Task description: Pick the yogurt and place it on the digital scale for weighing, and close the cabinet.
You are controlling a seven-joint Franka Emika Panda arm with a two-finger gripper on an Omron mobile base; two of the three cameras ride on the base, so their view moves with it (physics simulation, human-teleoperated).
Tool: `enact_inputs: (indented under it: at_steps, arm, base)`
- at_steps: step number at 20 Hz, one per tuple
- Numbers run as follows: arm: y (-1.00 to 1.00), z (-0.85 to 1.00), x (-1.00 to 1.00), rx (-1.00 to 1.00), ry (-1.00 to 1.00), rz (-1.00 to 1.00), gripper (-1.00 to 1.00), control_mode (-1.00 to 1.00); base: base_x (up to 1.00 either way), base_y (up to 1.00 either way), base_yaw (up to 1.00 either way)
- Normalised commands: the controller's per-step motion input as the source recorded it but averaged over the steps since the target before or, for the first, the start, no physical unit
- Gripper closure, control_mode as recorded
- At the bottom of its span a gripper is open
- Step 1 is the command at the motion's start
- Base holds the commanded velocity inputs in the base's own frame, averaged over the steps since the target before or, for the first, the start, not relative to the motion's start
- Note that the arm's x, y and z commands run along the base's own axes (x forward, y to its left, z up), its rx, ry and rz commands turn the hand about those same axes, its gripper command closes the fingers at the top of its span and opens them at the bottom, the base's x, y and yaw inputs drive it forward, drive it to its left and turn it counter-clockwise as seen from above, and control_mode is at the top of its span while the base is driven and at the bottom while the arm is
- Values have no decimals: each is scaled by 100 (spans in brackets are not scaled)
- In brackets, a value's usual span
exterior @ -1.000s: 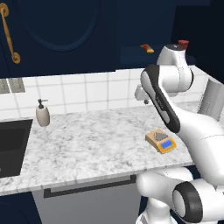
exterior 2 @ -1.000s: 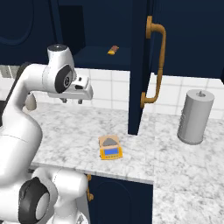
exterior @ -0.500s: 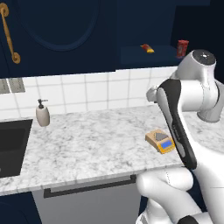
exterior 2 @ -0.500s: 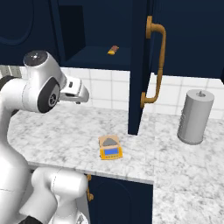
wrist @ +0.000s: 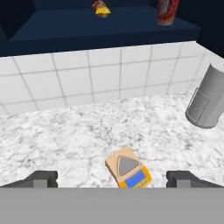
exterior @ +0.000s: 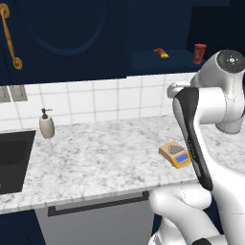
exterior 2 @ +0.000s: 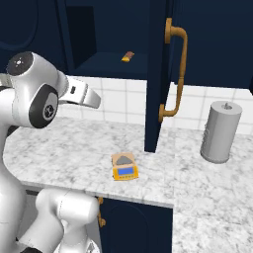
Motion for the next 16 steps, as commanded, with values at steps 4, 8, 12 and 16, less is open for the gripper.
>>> enact_inputs:
  at_steps: [4,8,12,16]
  arm:
    - [-21,36,0,0,-12,-17,-100,-100]
    - [-34,37,6,0,-12,-11,-100,-100]
    - [-22,41,9,0,-15,-15,-100,-100]
    - [-21,41,18,-1,-7,-12,-100,-100]
  base:
    - [0,0,0]
    - [0,0,0]
    - [0,0,0]
    - [0,0,0]
